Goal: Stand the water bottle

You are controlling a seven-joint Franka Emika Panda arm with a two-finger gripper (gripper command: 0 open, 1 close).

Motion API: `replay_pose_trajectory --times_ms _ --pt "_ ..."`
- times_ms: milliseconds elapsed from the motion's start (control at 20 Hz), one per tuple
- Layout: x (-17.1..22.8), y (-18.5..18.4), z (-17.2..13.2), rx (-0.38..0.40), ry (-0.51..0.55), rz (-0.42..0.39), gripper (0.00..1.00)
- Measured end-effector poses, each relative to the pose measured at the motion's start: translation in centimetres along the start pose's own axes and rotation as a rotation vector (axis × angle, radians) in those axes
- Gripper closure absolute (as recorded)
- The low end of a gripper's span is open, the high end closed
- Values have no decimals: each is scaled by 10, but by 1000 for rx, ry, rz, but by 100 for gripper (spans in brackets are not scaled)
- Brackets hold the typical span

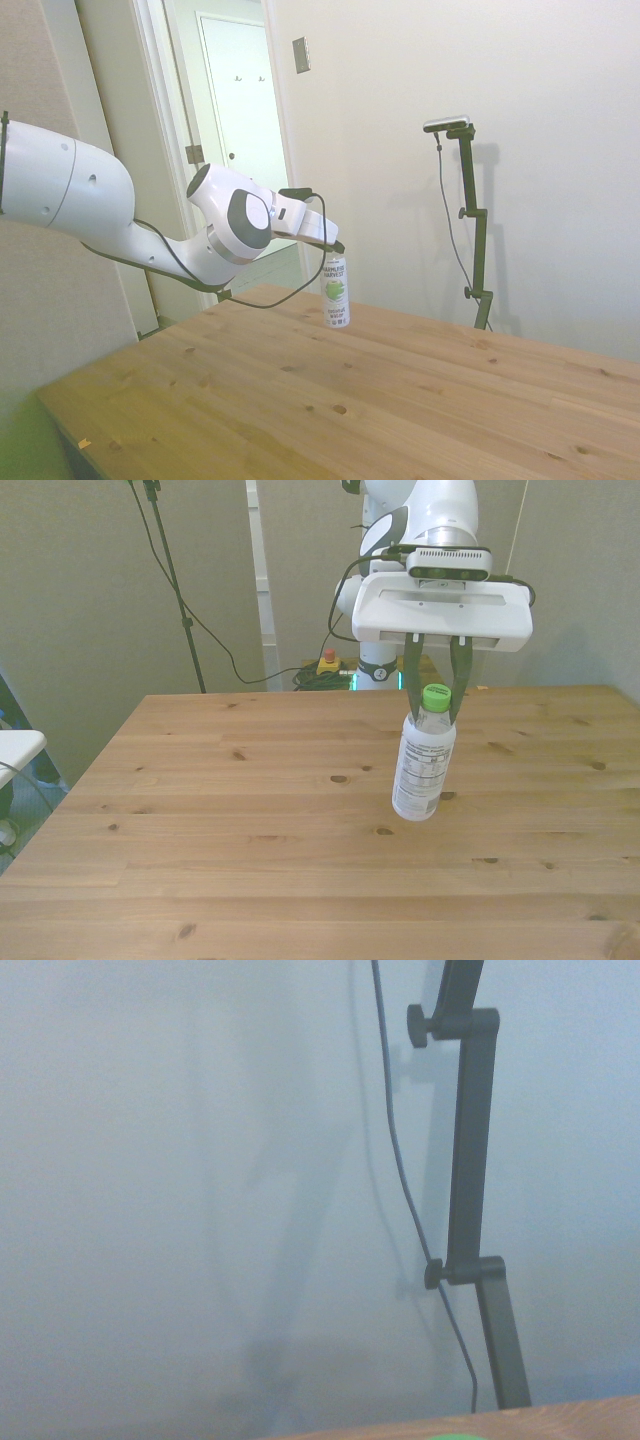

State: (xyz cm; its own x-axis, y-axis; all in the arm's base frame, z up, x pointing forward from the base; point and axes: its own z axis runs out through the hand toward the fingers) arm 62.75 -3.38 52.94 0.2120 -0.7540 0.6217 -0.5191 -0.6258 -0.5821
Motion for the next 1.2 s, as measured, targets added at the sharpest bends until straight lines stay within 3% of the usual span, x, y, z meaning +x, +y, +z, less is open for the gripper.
replay_pose_trajectory --times_ms 300,700,1200 --pt "13 11 38 55 63 35 100" --pt "-15 26 90 64 58 71 100" --pt "-22 42 100 69 64 71 100"
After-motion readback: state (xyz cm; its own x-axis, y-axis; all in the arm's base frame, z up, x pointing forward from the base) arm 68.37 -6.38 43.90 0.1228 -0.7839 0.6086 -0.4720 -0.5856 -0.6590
